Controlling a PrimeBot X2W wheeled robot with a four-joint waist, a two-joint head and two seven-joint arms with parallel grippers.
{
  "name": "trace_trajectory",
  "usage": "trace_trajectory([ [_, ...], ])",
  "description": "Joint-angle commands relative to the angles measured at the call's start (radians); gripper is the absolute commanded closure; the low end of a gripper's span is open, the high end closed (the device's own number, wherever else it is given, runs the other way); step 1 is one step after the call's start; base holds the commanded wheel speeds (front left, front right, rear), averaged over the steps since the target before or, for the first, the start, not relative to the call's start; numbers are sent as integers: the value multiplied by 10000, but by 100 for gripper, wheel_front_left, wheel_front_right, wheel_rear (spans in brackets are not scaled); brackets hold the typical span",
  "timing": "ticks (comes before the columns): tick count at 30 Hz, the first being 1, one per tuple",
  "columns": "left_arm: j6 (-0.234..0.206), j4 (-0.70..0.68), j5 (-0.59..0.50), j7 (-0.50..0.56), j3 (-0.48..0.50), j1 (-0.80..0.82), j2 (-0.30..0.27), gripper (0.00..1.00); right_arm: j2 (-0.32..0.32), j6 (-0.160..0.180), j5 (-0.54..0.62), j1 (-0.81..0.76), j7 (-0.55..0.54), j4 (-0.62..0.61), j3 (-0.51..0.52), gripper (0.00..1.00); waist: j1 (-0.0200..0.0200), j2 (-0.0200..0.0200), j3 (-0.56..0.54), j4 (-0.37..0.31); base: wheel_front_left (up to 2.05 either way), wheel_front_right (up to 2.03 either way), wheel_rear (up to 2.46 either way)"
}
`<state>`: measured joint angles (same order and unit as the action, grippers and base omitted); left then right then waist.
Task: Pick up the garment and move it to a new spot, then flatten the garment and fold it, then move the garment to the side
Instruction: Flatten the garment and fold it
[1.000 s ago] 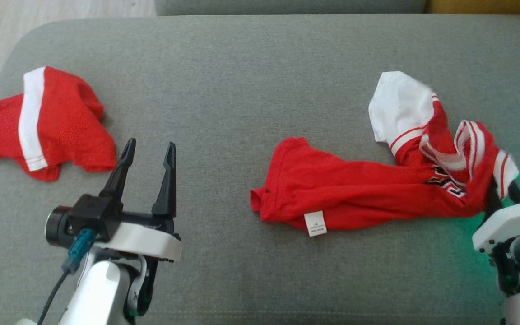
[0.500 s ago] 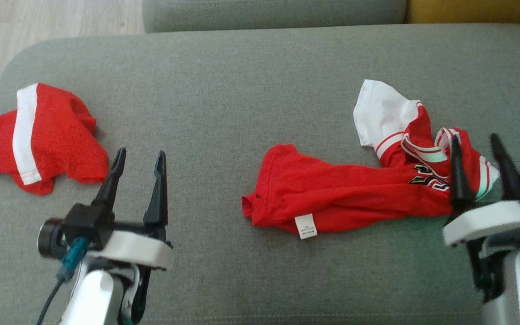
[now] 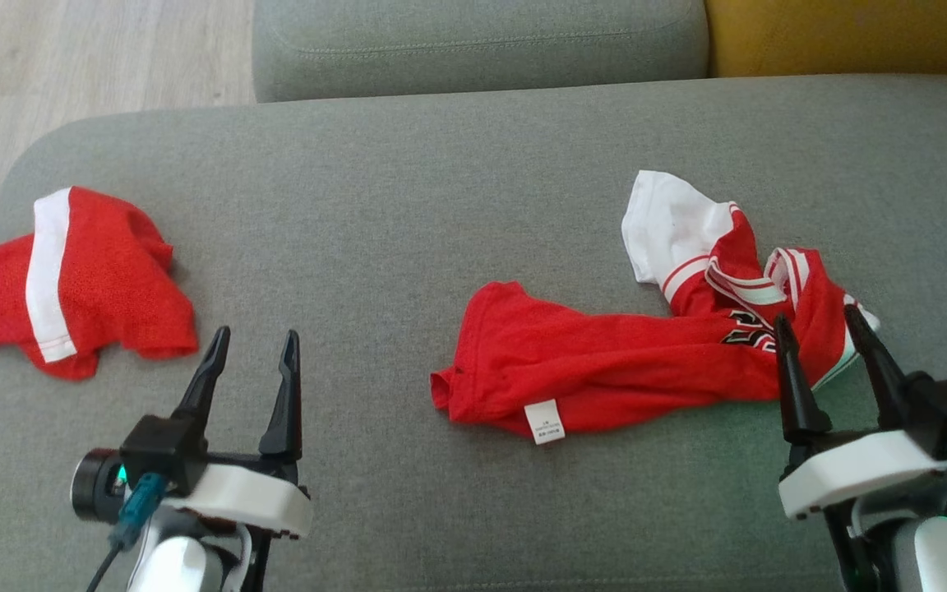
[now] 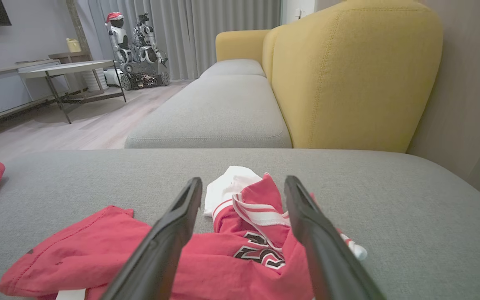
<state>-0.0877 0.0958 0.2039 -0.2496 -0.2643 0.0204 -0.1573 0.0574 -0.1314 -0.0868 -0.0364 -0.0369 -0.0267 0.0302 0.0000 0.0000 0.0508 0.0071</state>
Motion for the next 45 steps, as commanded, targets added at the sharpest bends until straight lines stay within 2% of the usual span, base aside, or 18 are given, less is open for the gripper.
trace_trajectory([
  [1, -14, -298, -34, -122, 340, 300, -184, 0, 18, 7, -40, 218, -13, -466, -258, 0, 0, 0, -10, -2, 0, 0, 0],
  [14, -17, -232, -57, -25, 3, 377, -121, 0, -43, 7, -125, 182, -90, -534, -262, 0, 0, 0, -40, 53, 0, 0, 0],
  [17, 244, -171, -112, 107, -396, 704, 5, 0, -52, 7, -163, 255, -89, -539, -307, 0, 0, 0, 111, 25, 0, 0, 0],
  [20, 693, 83, -65, 342, -967, 1110, 260, 0, -58, 7, -197, 374, -71, -494, -416, 0, 0, 0, 278, -92, 0, 0, 0],
  [26, 1439, 1266, 330, 1091, -1932, 1631, 699, 0, -66, 7, -333, 546, -54, -381, -553, 0, 0, 0, 561, -515, 0, 0, 0],
  [35, 1697, 2743, 1061, 1834, -2336, 2062, 929, 0, -70, 7, -504, 632, 18, -274, -526, 0, 0, 0, 889, -937, 0, 0, 0],
  [36, 1742, 2907, 1151, 1858, -2391, 2189, 945, 11, -70, 7, -528, 660, 40, -262, -515, 0, 0, 0, 945, -976, 0, 0, 0],
  [37, 1761, 2961, 1185, 1836, -2412, 2237, 950, 64, -70, 7, -538, 669, 50, -257, -505, 0, 0, 0, 967, -987, 0, 0, 0],
  [38, 1782, 3014, 1212, 1827, -2441, 2277, 953, 100, -70, 7, -552, 677, 62, -248, -489, 0, 0, 0, 986, -992, 0, 0, 0],
  [42, 1810, 2980, 1197, 1578, -2460, 2441, 887, 100, -71, 7, -597, 718, 102, -205, -449, 0, 0, 0, 1023, -963, 0, 0, 0],
  [45, 1639, 2657, 1242, 1207, -2205, 2518, 788, 100, -71, 7, -626, 728, 116, -171, -422, 0, 0, 0, 1012, -892, 0, 0, 0],
])
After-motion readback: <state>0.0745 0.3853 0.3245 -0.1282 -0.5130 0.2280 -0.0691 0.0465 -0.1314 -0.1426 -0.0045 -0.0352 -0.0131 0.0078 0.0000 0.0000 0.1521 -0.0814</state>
